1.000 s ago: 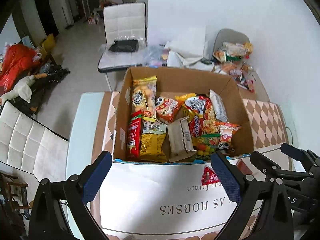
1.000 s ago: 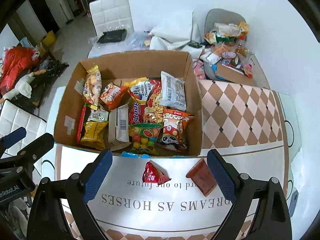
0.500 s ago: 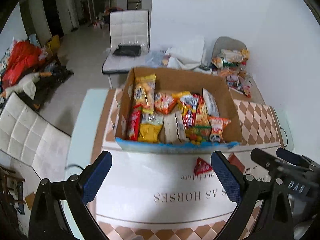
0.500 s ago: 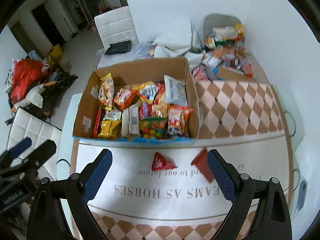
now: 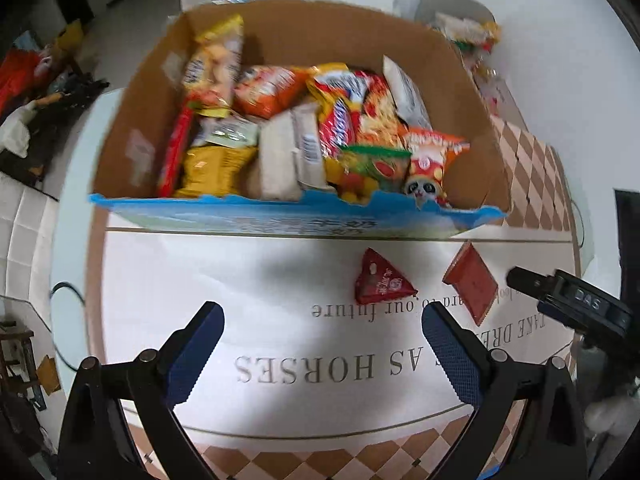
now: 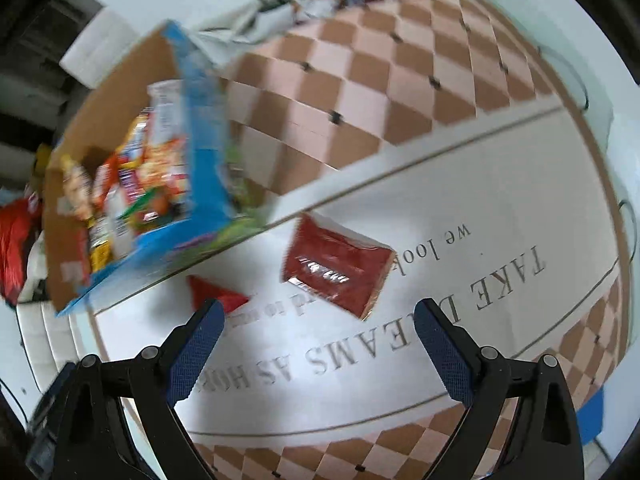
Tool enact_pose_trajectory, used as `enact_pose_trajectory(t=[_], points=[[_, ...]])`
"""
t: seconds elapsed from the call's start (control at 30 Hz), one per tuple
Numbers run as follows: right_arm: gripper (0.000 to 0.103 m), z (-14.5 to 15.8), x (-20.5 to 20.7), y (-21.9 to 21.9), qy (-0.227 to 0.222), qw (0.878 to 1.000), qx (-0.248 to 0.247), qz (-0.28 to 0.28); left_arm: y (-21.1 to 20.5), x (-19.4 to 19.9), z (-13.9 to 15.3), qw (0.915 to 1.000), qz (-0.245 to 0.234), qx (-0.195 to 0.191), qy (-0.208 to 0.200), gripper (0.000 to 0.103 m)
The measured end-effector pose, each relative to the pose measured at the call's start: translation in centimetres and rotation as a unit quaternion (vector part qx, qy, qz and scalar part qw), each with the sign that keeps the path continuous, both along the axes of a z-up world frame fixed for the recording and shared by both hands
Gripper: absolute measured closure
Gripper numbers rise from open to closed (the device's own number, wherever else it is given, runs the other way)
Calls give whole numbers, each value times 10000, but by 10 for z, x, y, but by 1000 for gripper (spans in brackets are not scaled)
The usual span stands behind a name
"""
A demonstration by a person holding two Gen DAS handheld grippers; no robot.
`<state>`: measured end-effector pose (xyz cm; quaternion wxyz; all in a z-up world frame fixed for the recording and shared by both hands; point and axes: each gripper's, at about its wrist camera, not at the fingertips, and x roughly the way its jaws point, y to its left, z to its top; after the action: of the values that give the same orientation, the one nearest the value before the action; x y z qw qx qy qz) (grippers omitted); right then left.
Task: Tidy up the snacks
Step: 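Grasp the red triangle packet with the left gripper while the right grasps the brown square packet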
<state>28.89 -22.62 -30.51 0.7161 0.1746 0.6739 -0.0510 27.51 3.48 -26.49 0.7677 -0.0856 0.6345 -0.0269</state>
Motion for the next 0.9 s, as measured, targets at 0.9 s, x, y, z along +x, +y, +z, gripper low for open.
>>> enact_pose_trajectory(t=[0.9], points=[[29, -104, -1, 14, 1285, 9886, -259, 735, -56, 25, -52, 9954, -857, 190, 387, 2]])
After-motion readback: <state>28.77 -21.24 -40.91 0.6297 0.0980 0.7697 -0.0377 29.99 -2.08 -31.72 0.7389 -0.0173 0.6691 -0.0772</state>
